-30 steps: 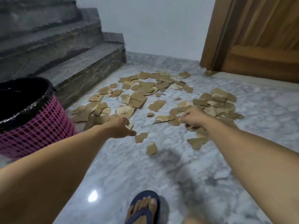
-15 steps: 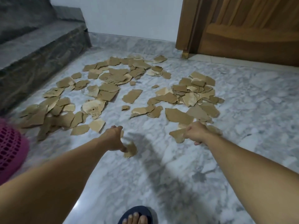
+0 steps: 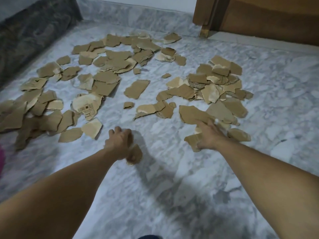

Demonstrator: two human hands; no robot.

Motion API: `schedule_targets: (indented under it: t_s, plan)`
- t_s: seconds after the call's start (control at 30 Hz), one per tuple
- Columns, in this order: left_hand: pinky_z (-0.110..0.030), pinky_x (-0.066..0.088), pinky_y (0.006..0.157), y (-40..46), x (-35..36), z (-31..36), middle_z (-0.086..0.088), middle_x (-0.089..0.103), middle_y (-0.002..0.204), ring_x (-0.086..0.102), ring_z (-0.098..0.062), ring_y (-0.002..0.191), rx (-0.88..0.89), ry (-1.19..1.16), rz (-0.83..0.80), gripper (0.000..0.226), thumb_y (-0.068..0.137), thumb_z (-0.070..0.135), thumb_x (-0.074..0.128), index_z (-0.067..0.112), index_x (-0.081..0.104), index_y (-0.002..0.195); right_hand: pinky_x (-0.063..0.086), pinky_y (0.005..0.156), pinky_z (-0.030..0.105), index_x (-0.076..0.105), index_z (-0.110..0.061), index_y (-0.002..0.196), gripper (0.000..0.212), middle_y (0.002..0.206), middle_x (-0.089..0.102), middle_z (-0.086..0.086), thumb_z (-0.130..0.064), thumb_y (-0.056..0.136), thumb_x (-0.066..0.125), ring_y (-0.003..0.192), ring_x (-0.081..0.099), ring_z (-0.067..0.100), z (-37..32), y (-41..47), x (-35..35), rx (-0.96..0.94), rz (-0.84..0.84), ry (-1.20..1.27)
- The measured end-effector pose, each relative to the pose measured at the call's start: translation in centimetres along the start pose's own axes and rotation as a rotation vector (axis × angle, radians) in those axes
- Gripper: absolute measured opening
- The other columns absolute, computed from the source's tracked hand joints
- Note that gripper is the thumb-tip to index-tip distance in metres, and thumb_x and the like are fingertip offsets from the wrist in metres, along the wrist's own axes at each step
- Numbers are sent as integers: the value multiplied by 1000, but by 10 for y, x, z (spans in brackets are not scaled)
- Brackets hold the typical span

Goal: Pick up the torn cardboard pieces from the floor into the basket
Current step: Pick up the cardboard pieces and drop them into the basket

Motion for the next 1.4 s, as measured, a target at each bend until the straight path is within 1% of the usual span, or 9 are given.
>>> schedule_targets:
  t_s: [0.13, 0.3, 0.57, 0.7, 0.83, 1.03, 1.17, 1.27, 1.4]
  plan:
    - [-38, 46, 92, 17, -11, -2, -14, 40, 123, 49, -32, 110, 1, -143, 66, 47, 91, 35, 59, 15, 47, 131, 42, 101, 45, 26, -33, 152, 96, 154, 22, 11, -31, 75, 83, 140, 28, 38, -8, 13, -8, 5, 65, -20]
    - [-33, 51, 66, 34, -19, 1, -11, 58, 102, 59, -27, 85, -46, -185, -9, 34, 86, 17, 63, 14, 50, 118, 40, 96, 42, 39, -23, 142, 90, 145, 36, 12, -43, 68, 85, 134, 33, 36, -23, 32, -27, 2, 114, -114]
    - [-21, 39, 51, 73, -48, 41, -3, 58, 71, 53, -19, 70, 77, -216, -93, 18, 79, 3, 67, 12, 58, 65, 22, 113, 55, -3, -30, 155, 147, 159, 9, 1, -58, 45, 91, 146, 7, 32, -29, 74, -44, -71, 8, -187]
    - [-31, 49, 74, 102, -65, 79, -8, 66, 98, 56, -22, 90, 145, -228, 21, 9, 76, 15, 74, 18, 66, 74, 21, 113, 53, 15, -23, 153, 137, 153, 20, 6, -55, 44, 92, 143, 16, 34, -29, 85, -46, -73, 16, -184]
    - [-40, 33, 104, 116, -61, 106, -1, 30, 150, 24, -28, 134, 132, -102, -35, 29, 83, 23, 69, 27, 65, 111, 33, 104, 39, 41, -14, 134, 111, 137, 42, 10, -50, 44, 94, 129, 39, 32, -29, 89, -50, -111, 50, -90]
    - [-40, 38, 104, 120, -57, 129, -5, 29, 145, 33, -30, 129, 58, -191, -96, 60, 81, 21, 73, 21, 48, 136, 44, 92, 32, 46, -17, 138, 93, 128, 59, 13, -36, 59, 92, 118, 54, 32, 1, 96, -73, 12, 158, 221]
    - [-43, 41, 102, 127, -59, 138, -9, 27, 146, 35, -33, 128, 20, -236, -61, 66, 75, 10, 78, 13, 49, 135, 41, 99, 33, 37, -17, 144, 95, 140, 50, 9, -31, 66, 90, 130, 47, 31, 49, 98, -94, 170, 238, 382]
    - [-43, 34, 108, 132, -61, 148, -7, 16, 154, 24, -34, 136, 3, -181, -37, 74, 79, 9, 74, 17, 40, 143, 40, 107, 44, 39, -17, 144, 109, 148, 42, 9, -56, 54, 88, 137, 38, 33, 84, 102, -99, 318, 227, 230]
    - [-39, 35, 98, 153, -57, 148, 1, 26, 152, 26, -30, 132, 80, -98, -38, 74, 72, 19, 80, 28, 44, 136, 27, 112, 56, 11, -15, 154, 136, 158, 10, 15, -58, 52, 89, 145, 12, 39, 108, 109, -93, 417, 126, 261]
Point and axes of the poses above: each hand's wrist, its own y-axis towards the middle knuckle, its own x-axis out of the palm, z = x × y, the point moved 5 cm from there along y, towards the middle knuckle
